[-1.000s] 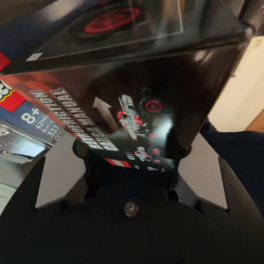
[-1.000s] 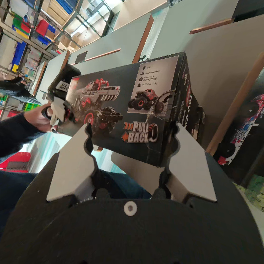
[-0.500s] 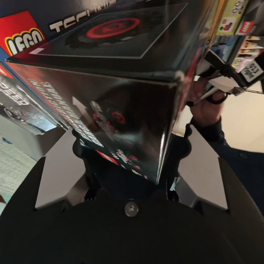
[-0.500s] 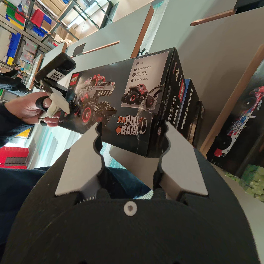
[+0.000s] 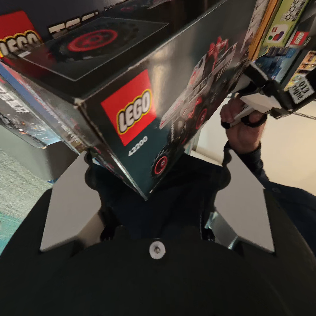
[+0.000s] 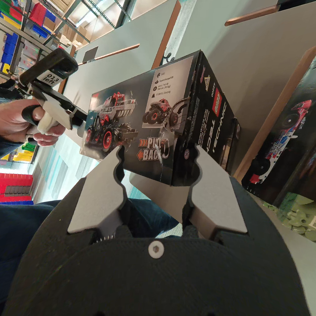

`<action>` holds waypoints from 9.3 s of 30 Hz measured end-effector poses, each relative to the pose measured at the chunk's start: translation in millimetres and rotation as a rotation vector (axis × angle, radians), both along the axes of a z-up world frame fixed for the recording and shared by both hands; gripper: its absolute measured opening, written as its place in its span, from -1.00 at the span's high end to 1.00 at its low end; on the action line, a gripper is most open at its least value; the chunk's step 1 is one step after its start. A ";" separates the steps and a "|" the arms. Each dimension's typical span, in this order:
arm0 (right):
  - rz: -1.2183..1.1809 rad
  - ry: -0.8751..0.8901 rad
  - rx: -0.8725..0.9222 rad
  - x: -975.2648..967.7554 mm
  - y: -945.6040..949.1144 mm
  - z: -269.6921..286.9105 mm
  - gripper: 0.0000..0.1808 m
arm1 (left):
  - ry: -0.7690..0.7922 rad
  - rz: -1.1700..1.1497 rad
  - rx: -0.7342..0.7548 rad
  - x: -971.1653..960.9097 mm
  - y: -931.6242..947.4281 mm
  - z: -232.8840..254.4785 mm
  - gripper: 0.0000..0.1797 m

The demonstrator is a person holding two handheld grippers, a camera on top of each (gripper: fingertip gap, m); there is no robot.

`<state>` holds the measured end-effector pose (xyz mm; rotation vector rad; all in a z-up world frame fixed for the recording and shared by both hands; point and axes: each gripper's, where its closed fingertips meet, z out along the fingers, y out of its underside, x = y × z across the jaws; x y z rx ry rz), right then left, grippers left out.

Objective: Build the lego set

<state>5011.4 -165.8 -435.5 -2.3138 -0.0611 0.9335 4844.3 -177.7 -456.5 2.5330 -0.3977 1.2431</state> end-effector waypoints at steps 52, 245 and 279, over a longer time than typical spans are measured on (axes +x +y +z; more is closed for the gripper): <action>-0.594 -0.031 0.485 294.9 -43.4 222.9 0.09 | -0.592 -0.305 0.203 317.1 -5.0 187.1 -0.36; -0.614 -0.025 0.132 370.8 -35.0 33.4 0.04 | -0.272 -0.161 0.315 422.7 -28.1 91.3 -0.76; -0.547 0.091 0.085 356.0 -99.5 23.9 0.31 | -0.376 -0.182 0.018 366.5 -112.9 66.1 -0.33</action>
